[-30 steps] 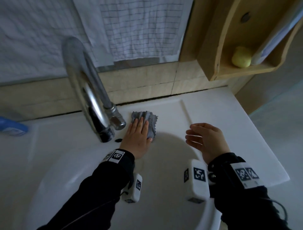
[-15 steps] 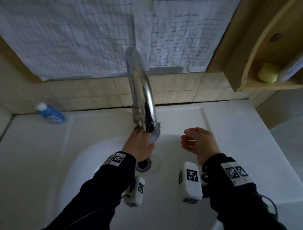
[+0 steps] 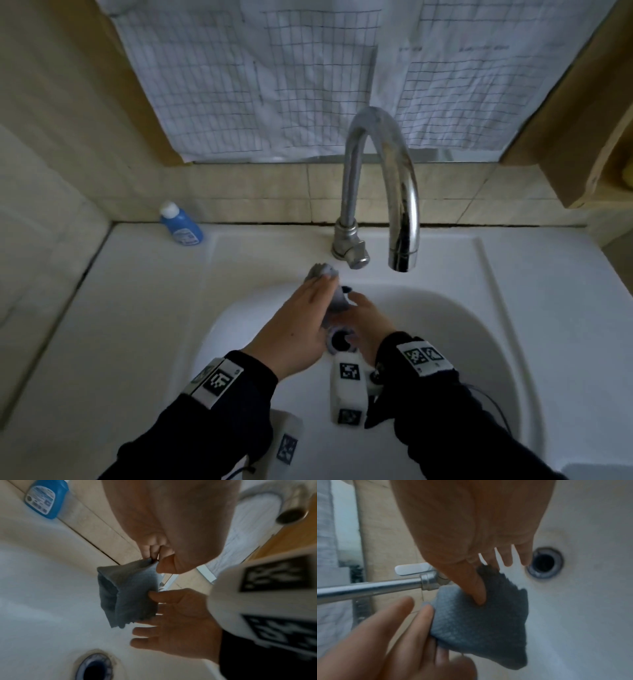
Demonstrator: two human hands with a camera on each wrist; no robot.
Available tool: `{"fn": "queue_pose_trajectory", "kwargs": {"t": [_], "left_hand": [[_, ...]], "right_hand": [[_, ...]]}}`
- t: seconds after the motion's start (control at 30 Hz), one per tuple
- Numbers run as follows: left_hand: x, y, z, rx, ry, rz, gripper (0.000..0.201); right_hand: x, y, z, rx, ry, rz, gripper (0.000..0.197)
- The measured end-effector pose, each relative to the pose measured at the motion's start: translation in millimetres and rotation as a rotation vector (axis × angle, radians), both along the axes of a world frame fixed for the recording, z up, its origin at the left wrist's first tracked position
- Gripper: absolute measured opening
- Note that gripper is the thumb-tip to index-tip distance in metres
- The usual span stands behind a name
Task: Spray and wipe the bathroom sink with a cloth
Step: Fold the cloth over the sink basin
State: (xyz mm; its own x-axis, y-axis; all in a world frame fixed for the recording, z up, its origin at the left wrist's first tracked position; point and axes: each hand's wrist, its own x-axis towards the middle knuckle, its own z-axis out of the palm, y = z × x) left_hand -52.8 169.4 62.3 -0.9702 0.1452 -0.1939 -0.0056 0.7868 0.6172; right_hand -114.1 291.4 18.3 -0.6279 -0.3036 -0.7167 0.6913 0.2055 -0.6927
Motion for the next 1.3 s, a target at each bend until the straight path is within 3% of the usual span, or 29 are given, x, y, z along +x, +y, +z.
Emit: {"fn": "queue_pose_trajectory", "kwargs": {"t": [0.07,0.1,0.2,0.27,0.43,0.6,0.73,0.83,0.87,0.93,1.0,1.07,1.2,1.3], "left_hand": [[1.5,-11.5,-5.0,0.059,0.014,0.011,0.07],[1.3,-19.0,-9.5,0.074,0.042,0.008,0.068],[1.5,-32.7,-1.2,0.155,0.134,0.05,0.06],[1.9,-40.2,9.0,0.173,0.204,0.09,0.051],[-1.1,-72.5,-12.3,-0.011,0.066,0.2,0.054],[-3.1,-79.3,-22.4,0.028,0.079,0.237,0.049],[-8.7,-88.8,-29.5,0.01,0.106,0.226,0.014],[-13.2,-102.2,-32.5,0.086,0.099,0.269,0.006],[-15.1,-107.9,-33.5,0.163,0.063,0.306,0.007],[-19.6,-119.4,-35.8,0.29,-0.013,0.372,0.03],[-24.4,-128.5,-37.4,0.347,-0.024,0.423,0.041],[-30.8,-136.6,-38.0,0.398,-0.017,0.497,0.042],[-47.6,-153.5,-35.8,0.464,0.05,0.613,0.039],[-62.9,-165.0,-34.3,0.386,0.116,0.602,0.04]], "right_hand": [[0.6,-10.9,3.9,-0.038,-0.011,-0.004,0.021],[0.5,-16.1,5.2,-0.034,-0.001,-0.014,0.018],[-2.3,-26.3,10.6,0.015,0.103,-0.052,0.025],[-1.8,-28.9,21.1,-0.068,0.124,-0.073,0.017],[-7.4,-31.9,29.0,-0.162,0.15,-0.068,0.016],[-8.0,-38.6,27.4,-0.152,0.172,-0.067,0.021],[-6.1,-44.3,21.5,-0.101,0.216,-0.029,0.025],[-5.8,-52.6,16.4,-0.052,0.273,-0.038,0.023],[-7.0,-56.1,15.3,-0.033,0.293,-0.049,0.029],[-12.5,-64.6,9.9,-0.016,0.291,-0.069,0.046],[-17.8,-74.7,6.5,-0.025,0.293,-0.073,0.037],[-24.5,-85.8,4.1,0.002,0.307,-0.08,0.028],[-42.5,-104.6,4.2,-0.023,0.308,-0.167,0.037],[-55.5,-119.4,1.2,0.011,0.349,-0.176,0.035]]}}
